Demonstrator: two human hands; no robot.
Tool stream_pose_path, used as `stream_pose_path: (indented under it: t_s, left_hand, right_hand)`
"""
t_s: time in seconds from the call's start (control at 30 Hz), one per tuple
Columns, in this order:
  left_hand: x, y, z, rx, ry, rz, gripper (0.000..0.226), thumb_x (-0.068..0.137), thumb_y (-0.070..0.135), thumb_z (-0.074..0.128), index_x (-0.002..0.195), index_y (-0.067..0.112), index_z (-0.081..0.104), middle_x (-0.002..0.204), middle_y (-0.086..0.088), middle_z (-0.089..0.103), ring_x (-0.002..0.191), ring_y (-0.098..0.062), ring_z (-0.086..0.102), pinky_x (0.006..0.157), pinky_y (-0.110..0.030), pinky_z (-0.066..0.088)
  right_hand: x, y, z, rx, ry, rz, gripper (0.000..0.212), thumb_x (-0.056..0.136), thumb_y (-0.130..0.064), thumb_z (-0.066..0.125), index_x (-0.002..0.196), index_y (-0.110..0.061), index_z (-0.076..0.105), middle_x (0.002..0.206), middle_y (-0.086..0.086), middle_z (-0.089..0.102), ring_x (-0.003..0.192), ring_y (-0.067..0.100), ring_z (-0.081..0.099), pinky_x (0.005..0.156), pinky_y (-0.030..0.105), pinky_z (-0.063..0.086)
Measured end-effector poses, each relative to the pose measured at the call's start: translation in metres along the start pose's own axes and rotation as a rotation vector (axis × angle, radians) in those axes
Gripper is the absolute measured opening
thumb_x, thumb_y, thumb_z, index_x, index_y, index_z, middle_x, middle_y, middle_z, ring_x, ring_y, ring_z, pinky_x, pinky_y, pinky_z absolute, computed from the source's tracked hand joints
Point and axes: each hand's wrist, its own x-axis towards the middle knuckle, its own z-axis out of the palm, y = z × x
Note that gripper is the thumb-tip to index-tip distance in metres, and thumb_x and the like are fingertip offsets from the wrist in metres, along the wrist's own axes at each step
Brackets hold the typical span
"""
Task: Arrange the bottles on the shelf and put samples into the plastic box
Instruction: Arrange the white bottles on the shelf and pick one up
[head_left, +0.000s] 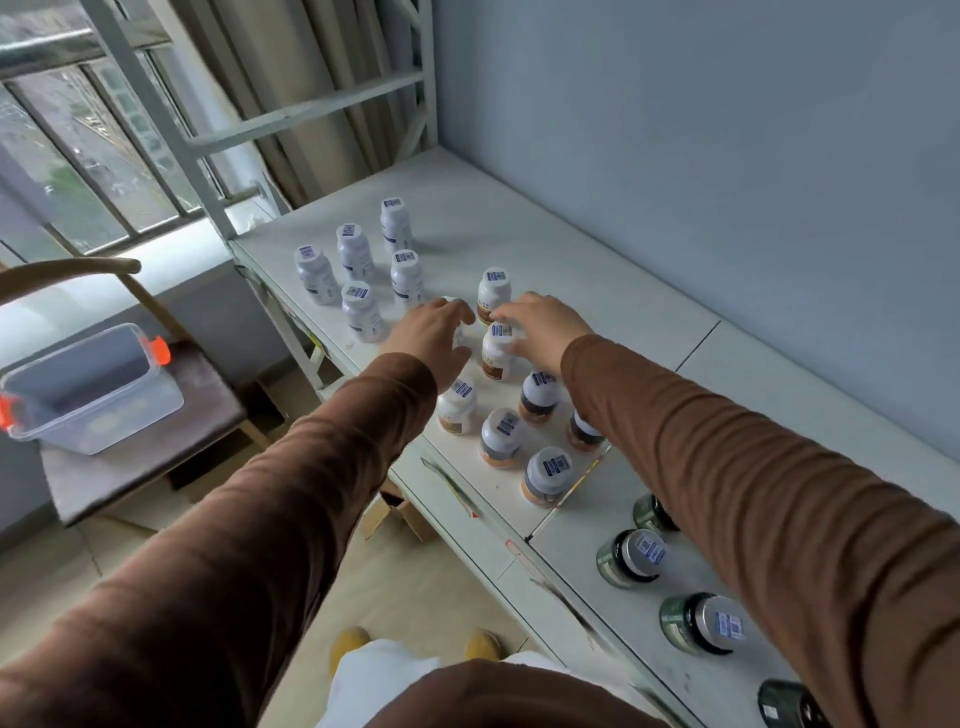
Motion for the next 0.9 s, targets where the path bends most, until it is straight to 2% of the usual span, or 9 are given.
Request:
stream_pose_path:
  t_s: [0.13,0.3,0.47,0.53,0.6,0.67,0.73,0.83,0.9]
  left_hand:
    - [0.009,0.0,0.009,0.007,-0.084,-0.062,0.033,0.084,0.027,0.062,0.116,0.027,0.057,0.115,0.003,0.061,0.1,-0.023,0.06,0.086,-0.044,0.051]
    - [0.016,-0.003,0.006,-0.159,-0.081,-0.109,0.038,0.085,0.028,0.068,0.119,0.02,0.057,0.114,0.0,0.062,0.101,-0.02,0.06,0.09,-0.034,0.049]
    - [0.022,0.012,-0.006,-0.953,-0.243,-0.169,0.044,0.091,0.039,0.061,0.126,0.015,0.054,0.107,-0.002,0.064,0.096,-0.015,0.061,0.085,-0.03,0.047]
    - [0.025,0.02,-0.011,-1.319,-0.363,-0.23,0.04,0.096,0.04,0.052,0.124,0.012,0.056,0.107,-0.01,0.061,0.092,-0.019,0.061,0.089,-0.032,0.048]
    - [0.028,0.028,-0.015,-1.557,-0.49,-0.32,0.045,0.097,0.046,0.045,0.118,0.008,0.056,0.097,-0.014,0.061,0.082,-0.021,0.06,0.083,-0.031,0.05]
    - [0.03,0.034,-0.018,-1.618,-0.593,-0.326,0.051,0.097,0.051,0.039,0.118,0.007,0.054,0.088,-0.013,0.062,0.073,-0.021,0.058,0.071,-0.028,0.05]
    - [0.031,0.041,-0.02,-1.631,-0.577,-0.291,0.047,0.098,0.046,0.039,0.118,0.007,0.054,0.089,-0.013,0.063,0.073,-0.02,0.058,0.067,-0.027,0.051]
    - [0.033,0.047,-0.02,-1.559,-0.436,-0.195,0.026,0.099,0.024,0.048,0.115,0.006,0.058,0.097,-0.011,0.063,0.087,-0.02,0.061,0.082,-0.028,0.057]
    - [0.037,0.048,-0.019,-1.302,-0.377,-0.071,0.03,0.091,0.021,0.062,0.117,0.007,0.059,0.101,-0.008,0.063,0.094,-0.018,0.062,0.091,-0.029,0.053]
  right_hand:
    - [0.005,-0.006,0.006,0.014,0.023,-0.019,0.038,0.092,-0.02,0.058,0.13,-0.023,0.056,0.125,0.007,0.057,0.11,0.029,0.057,0.091,0.036,0.042]
    - [0.0,0.008,-0.02,0.272,0.13,0.07,0.033,0.086,-0.032,0.067,0.117,-0.023,0.062,0.112,0.004,0.065,0.101,0.025,0.062,0.087,0.034,0.048]
    - [-0.01,0.009,-0.066,0.715,0.282,0.14,0.044,0.074,-0.054,0.072,0.088,-0.013,0.066,0.071,-0.001,0.063,0.065,0.017,0.058,0.075,0.042,0.054]
    - [-0.015,0.004,-0.077,0.774,0.334,0.176,0.05,0.074,-0.062,0.069,0.078,-0.013,0.056,0.064,-0.003,0.059,0.058,0.015,0.051,0.066,0.039,0.049]
    - [-0.018,-0.001,-0.085,0.804,0.368,0.193,0.049,0.077,-0.064,0.066,0.076,-0.017,0.049,0.064,-0.004,0.055,0.055,0.014,0.045,0.061,0.033,0.041]
    - [-0.021,-0.003,-0.091,0.809,0.412,0.183,0.048,0.078,-0.065,0.066,0.075,-0.02,0.048,0.065,-0.006,0.051,0.057,0.012,0.043,0.059,0.03,0.038]
    - [-0.023,-0.001,-0.094,0.804,0.453,0.161,0.045,0.078,-0.064,0.066,0.073,-0.022,0.049,0.065,-0.007,0.05,0.058,0.011,0.044,0.058,0.028,0.037]
    - [-0.026,0.01,-0.095,0.736,0.429,0.099,0.043,0.08,-0.063,0.063,0.083,-0.02,0.061,0.068,-0.007,0.053,0.063,0.011,0.048,0.061,0.029,0.043]
    - [-0.029,0.015,-0.094,0.687,0.381,0.062,0.038,0.085,-0.056,0.061,0.1,-0.022,0.068,0.084,-0.006,0.061,0.071,0.009,0.054,0.064,0.031,0.049]
